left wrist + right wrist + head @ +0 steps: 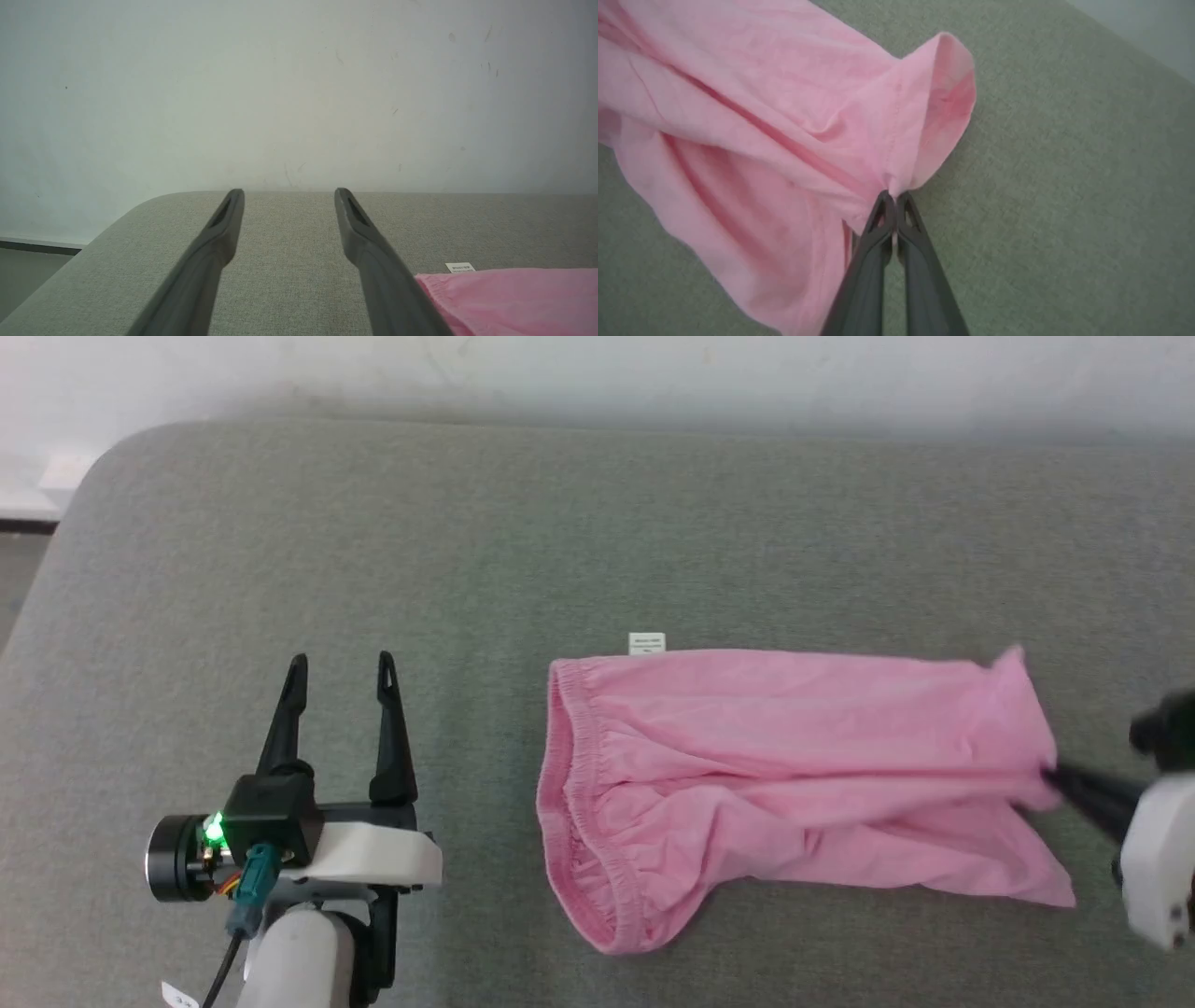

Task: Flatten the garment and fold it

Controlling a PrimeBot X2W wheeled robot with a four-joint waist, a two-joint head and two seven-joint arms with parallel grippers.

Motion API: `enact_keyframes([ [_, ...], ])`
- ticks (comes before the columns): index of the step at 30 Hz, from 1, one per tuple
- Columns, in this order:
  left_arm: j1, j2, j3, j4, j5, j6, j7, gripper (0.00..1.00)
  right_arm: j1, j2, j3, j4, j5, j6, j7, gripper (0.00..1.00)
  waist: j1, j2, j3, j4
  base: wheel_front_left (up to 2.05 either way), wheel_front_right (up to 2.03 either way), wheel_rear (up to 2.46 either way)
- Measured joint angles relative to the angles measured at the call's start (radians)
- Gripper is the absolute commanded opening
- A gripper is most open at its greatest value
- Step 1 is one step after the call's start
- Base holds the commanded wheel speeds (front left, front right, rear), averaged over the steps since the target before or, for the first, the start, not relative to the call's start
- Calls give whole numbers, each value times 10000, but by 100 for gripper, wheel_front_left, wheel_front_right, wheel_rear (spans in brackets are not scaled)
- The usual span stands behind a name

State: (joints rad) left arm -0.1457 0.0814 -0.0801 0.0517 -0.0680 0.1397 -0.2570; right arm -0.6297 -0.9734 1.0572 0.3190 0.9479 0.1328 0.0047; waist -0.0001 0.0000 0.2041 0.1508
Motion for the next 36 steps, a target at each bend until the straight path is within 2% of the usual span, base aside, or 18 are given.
enact_keyframes([
  [3,7,-31,44,8,71,-73,0,100,1244,104,-240,144,2,0,-52,0,0,0,-123,-256,0,0,0],
  [8,30,-82,54,105,153,-173,2,100,2497,918,-955,510,-61,-13,-161,0,-1,0,-385,-514,0,0,0],
  [9,31,-75,58,150,171,-221,2,100,2615,1080,-1181,639,-136,-13,-263,17,-1,0,-441,-548,0,0,0],
  [10,30,-59,65,188,173,-267,2,100,2759,1264,-1459,746,-182,-13,-449,100,0,0,-500,-585,0,0,0],
  [15,-128,447,90,497,372,-654,0,100,3451,1806,-3062,802,-895,-12,-1668,100,-1,0,-832,-764,0,0,0],
  [20,-1195,1273,-25,1603,504,-1365,27,100,4017,2100,-5342,134,-2054,-12,-2318,100,0,0,-1124,-1042,0,0,0],
  [22,-1895,1549,-213,1988,619,-1766,353,100,4301,2615,-6709,-284,-2458,-12,-2516,100,0,0,-1198,-1181,0,0,0],
  [25,-2940,1772,-577,2420,608,-2270,1112,100,4724,3507,-8679,-1045,-3833,-12,-2606,100,0,0,-1249,-1386,0,0,0],
  [29,-4277,1904,-1275,3016,188,-2621,2336,100,5332,5317,-10748,-2663,-5653,-12,-2617,100,0,0,-1152,-1573,0,0,0],
  [32,-5203,2182,-2197,3576,-408,-2631,3319,100,5549,6627,-11651,-3818,-6631,-12,-2617,100,2,0,-977,-1680,0,0,0],
  [36,-6269,2700,-4314,4086,-1894,-2637,4748,100,5648,7739,-12019,-4777,-7453,-12,-2617,100,2,0,-727,-1868,0,0,0],
])
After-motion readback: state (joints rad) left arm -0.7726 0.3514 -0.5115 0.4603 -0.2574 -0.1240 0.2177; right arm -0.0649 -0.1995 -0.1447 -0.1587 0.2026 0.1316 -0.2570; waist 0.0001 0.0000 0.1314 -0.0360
